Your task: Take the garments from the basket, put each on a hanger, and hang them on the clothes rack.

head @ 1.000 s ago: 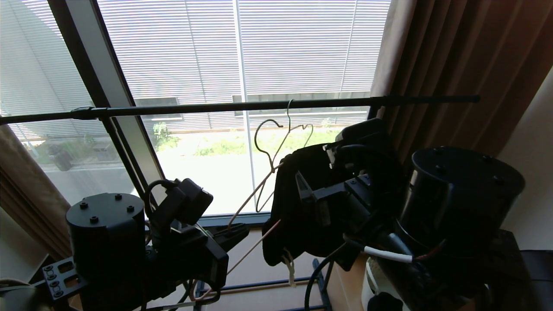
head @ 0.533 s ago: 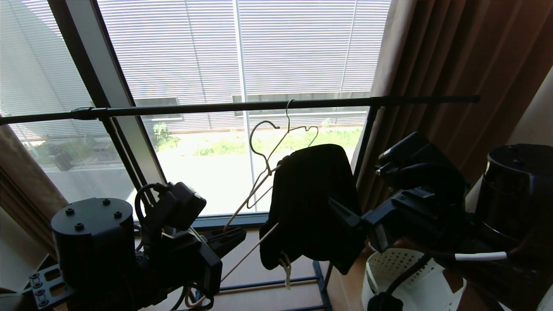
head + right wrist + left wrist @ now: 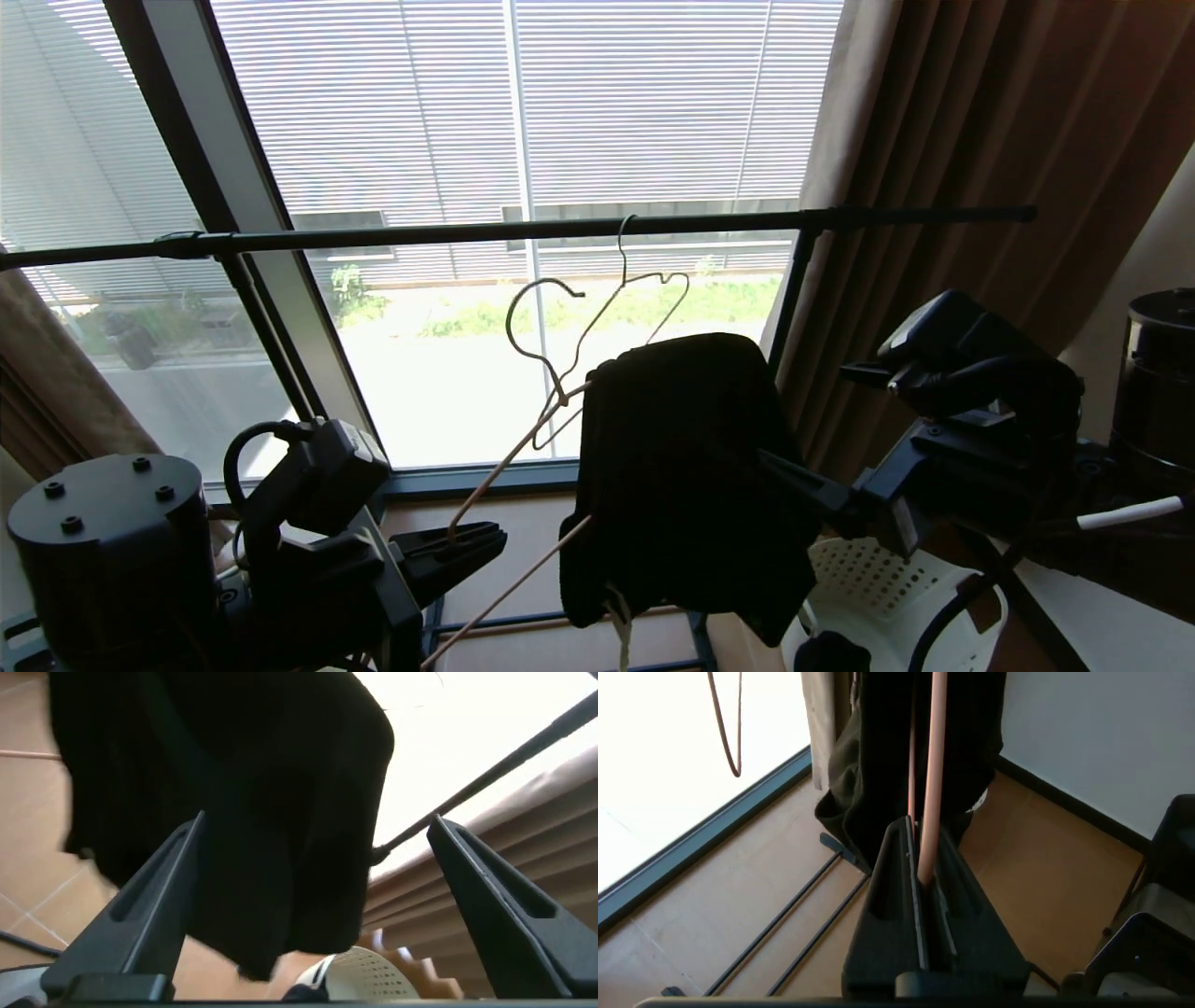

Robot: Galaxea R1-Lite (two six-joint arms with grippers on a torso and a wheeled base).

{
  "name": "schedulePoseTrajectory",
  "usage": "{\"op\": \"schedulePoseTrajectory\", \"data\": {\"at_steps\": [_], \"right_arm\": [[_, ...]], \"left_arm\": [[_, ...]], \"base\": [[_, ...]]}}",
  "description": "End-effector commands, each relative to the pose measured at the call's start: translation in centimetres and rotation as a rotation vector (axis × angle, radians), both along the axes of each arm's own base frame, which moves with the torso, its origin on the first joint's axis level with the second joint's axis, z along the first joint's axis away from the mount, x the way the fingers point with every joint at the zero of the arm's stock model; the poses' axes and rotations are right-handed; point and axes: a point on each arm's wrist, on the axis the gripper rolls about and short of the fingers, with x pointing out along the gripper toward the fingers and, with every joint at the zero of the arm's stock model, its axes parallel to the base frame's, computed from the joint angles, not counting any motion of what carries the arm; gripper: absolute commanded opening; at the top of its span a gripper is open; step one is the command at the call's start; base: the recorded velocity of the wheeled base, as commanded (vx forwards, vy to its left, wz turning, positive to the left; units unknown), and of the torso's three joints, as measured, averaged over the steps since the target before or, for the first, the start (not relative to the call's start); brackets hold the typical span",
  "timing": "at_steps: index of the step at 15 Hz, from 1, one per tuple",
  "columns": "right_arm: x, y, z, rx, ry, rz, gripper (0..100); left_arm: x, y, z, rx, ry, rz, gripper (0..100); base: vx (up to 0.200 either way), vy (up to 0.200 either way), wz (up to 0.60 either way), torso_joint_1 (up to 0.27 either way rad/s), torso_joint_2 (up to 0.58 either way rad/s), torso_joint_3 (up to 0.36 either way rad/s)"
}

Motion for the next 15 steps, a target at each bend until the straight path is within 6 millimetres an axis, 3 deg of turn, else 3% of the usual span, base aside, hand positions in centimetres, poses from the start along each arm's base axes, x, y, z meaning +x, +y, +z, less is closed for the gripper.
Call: {"op": "schedulePoseTrajectory", "data": {"at_steps": [1,8,15], "right_arm": [[1.3,-1.6,0.2,-0.041,-0.020,0.028,100],[1.9,-1.8,3.2,-0.175,0.021,0.218,100],[2.6,-1.3,4.8,-0.320,0.085,0.317,100]], "left_arm": [[-0.3,0.4,-0.1,-0.002,0.001,0.000,0],[-0.8,0.5,-0.5,-0.002,0.023,-0.054,0],[-1.4,0.9,-0.8,0.000,0.029,-0.086,0]], "base": [[0.000,0.000,0.00,0.000,0.00,0.000],[0.000,0.000,0.00,0.000,0.00,0.000],[0.000,0.000,0.00,0.000,0.00,0.000]]}}
